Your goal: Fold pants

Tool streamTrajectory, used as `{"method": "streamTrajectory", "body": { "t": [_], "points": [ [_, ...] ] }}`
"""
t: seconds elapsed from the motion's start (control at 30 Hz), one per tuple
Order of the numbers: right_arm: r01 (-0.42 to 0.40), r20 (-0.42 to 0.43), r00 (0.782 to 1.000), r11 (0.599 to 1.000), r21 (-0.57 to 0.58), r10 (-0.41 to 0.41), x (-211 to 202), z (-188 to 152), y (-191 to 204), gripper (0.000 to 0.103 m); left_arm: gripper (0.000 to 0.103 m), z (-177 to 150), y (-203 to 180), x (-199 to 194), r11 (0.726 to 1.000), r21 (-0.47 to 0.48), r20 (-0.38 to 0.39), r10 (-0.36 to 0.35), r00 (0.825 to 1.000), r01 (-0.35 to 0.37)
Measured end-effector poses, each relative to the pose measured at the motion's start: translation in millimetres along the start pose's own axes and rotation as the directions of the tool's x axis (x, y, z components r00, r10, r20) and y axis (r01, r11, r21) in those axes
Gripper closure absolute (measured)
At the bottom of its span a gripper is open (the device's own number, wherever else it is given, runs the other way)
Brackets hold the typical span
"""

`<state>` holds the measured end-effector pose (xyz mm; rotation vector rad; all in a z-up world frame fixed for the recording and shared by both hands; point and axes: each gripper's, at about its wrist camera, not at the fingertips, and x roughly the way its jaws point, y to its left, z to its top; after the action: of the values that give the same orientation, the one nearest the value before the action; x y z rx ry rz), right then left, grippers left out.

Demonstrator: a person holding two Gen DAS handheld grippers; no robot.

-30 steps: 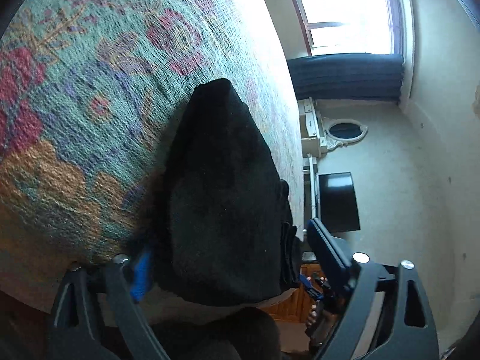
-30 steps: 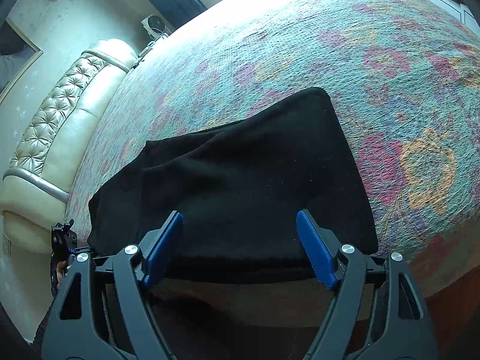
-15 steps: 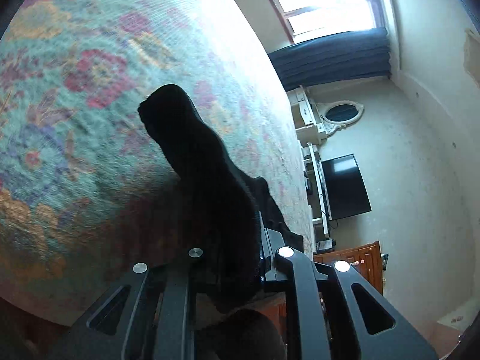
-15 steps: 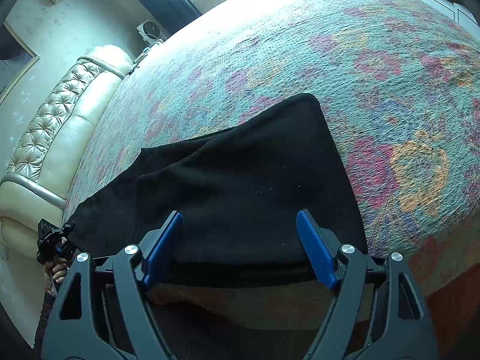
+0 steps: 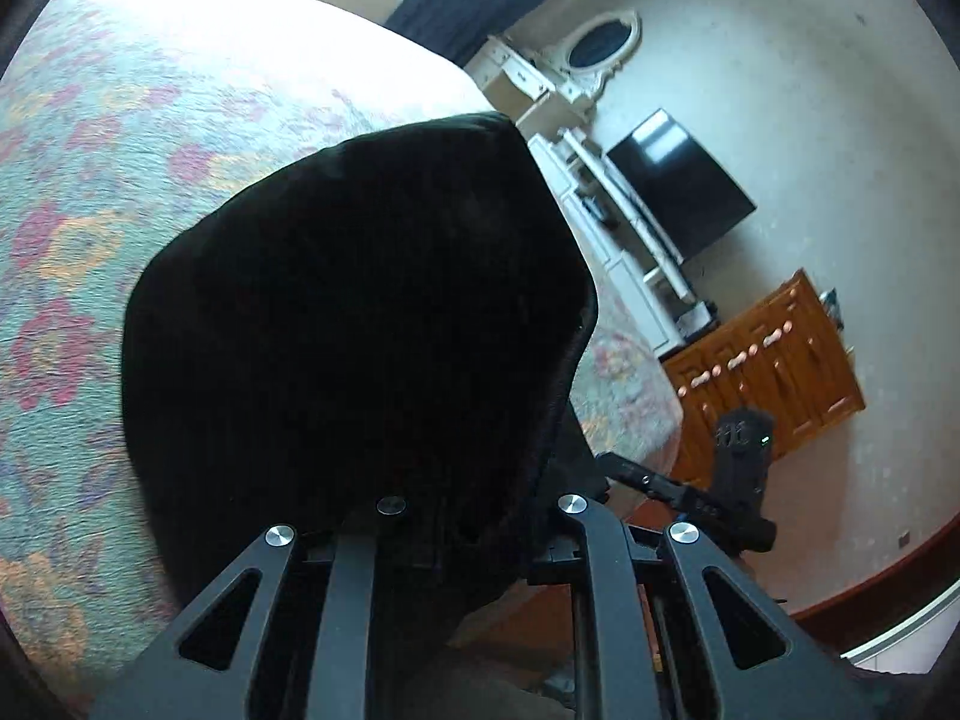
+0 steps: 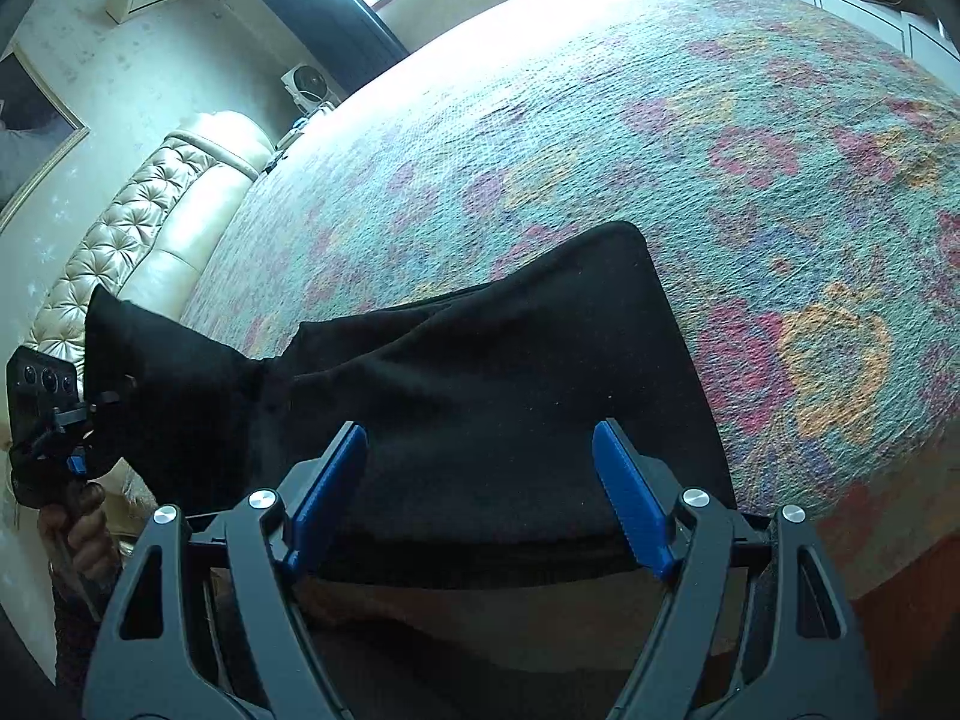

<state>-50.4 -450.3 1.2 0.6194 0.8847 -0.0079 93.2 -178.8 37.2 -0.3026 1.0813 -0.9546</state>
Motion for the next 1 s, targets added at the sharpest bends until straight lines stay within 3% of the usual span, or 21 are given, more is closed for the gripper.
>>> {"method": "streamTrajectory", "body": {
  "t": [0.17,0.33,0.37,0.5,0.6,0.7,0.77,0.8,0.87,0.9,1.0],
  "points": [
    [-0.010,0.007,1.000,1.000,0.029,0.010,-2.2,0.3,-4.5,0.025,0.087,-9.4,-9.4,89.5,0.996,0.028,-0.126,0.090,0.988,-0.087],
    [-0.037,-0.014,0.999,0.998,0.057,0.038,1.7,-0.5,-7.5,0.025,0.086,-11.2,2.3,123.3,0.992,-0.038,-0.139,0.114,0.984,-0.121],
    [-0.046,-0.022,0.999,0.997,0.063,0.047,3.3,-0.7,-8.2,0.025,0.084,-11.0,2.2,121.9,0.993,-0.043,-0.133,0.108,0.985,-0.114],
    [-0.063,-0.048,0.997,0.995,0.076,0.067,8.9,-2.6,-9.2,0.025,0.054,-19.9,8.7,102.4,0.994,-0.086,-0.103,0.057,0.993,-0.066],
    [-0.091,-0.066,0.993,0.990,0.107,0.098,11.4,-2.5,-11.6,0.025,0.049,-32.6,3.3,83.9,0.989,-0.133,-0.091,0.048,0.995,-0.060],
    [-0.149,-0.088,0.983,0.976,0.159,0.164,15.4,0.4,-12.6,0.023,0.044,-38.1,4.5,55.2,0.986,-0.141,-0.075,0.083,0.994,-0.093],
    [-0.198,-0.111,0.969,0.961,0.193,0.222,20.8,2.7,-10.7,0.018,0.033,-45.8,12.9,33.3,0.980,-0.128,-0.044,0.150,0.988,-0.155],
    [-0.220,-0.130,0.960,0.954,0.203,0.249,26.1,3.8,-8.3,0.018,0.027,-45.0,-3.2,40.9,0.976,-0.123,-0.019,0.178,0.984,-0.179],
    [-0.226,-0.165,0.951,0.953,0.201,0.261,38.0,7.6,-2.3,0.018,0.025,-49.4,11.5,18.2,0.967,-0.136,0.028,0.220,0.975,-0.214],
    [-0.223,-0.170,0.951,0.956,0.192,0.257,43.2,10.7,0.8,0.018,0.020,-52.1,20.9,11.6,0.959,-0.154,0.039,0.247,0.968,-0.238],
    [-0.241,-0.203,0.940,0.954,0.179,0.275,62.2,18.2,10.5,0.018,0.019,-62.7,56.9,-1.7,0.929,-0.267,0.048,0.277,0.960,-0.255]
  ]
}}
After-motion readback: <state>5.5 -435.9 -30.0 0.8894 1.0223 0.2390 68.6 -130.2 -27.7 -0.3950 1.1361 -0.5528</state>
